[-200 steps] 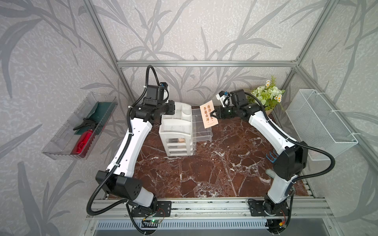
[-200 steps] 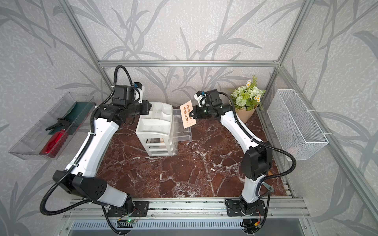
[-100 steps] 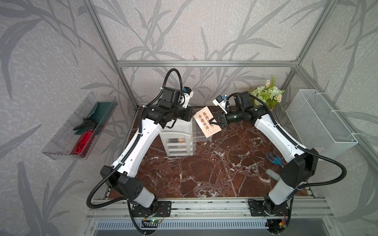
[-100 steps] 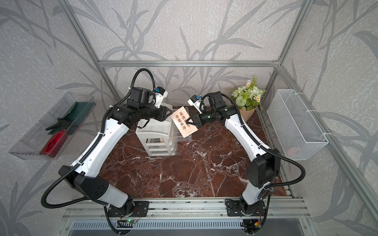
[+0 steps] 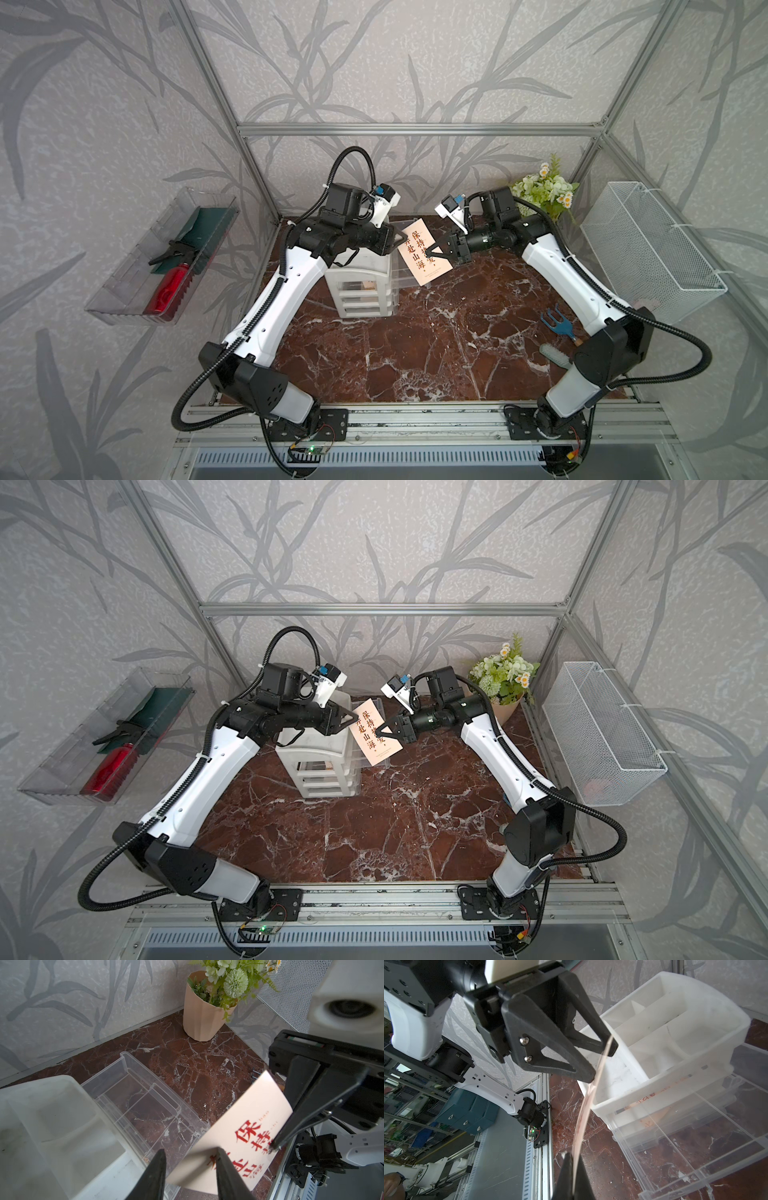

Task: Take the postcards out of the drawer
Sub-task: Place the postcard at the center of the board.

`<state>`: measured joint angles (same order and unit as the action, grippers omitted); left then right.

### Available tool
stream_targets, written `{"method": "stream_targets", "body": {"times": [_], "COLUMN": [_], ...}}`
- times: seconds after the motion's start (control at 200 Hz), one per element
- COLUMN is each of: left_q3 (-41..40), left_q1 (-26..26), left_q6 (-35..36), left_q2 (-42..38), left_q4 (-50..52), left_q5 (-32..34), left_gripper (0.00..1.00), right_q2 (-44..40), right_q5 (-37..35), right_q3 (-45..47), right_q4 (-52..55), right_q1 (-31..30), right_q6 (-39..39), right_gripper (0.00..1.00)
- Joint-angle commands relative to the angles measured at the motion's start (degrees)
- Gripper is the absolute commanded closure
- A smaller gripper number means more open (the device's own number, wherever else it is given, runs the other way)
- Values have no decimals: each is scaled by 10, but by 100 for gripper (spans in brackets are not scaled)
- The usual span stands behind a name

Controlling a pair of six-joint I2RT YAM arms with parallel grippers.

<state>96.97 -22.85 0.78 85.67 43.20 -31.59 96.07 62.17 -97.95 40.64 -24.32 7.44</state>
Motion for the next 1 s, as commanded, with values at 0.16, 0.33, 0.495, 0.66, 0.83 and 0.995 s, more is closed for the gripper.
{"method": "stream_targets", "body": {"times": [0.16,0.33,0.495,0.66,0.83,0.995], "left_q3": [-20,-20,-23,-21,-20,-19], "left_q1": [-7,-7,-6,-5,-5,-4], "left_q6": [21,19,17,13,12,8], "left_q2": [-32,-26,-27,-27,-28,-22], "left_q4": [-26,-25,-28,-31,-33,-34], "left_q5": [-55,-44,-10,22,19,30], "left_gripper": [56,56,53,53,53,53], "right_q2": [29,25,21,-10,-22,-26], "right_q5": [29,31,16,13,25,36], "right_q3": [-17,-3,16,43,67,72], "right_q4": [-27,-46,-63,-102,-150,-157], "right_q1": [-1,-1,7,21,33,35], "right_q6": [9,2,-9,-38,-70,-73], "right_gripper": [100,100,100,100,100,100]}}
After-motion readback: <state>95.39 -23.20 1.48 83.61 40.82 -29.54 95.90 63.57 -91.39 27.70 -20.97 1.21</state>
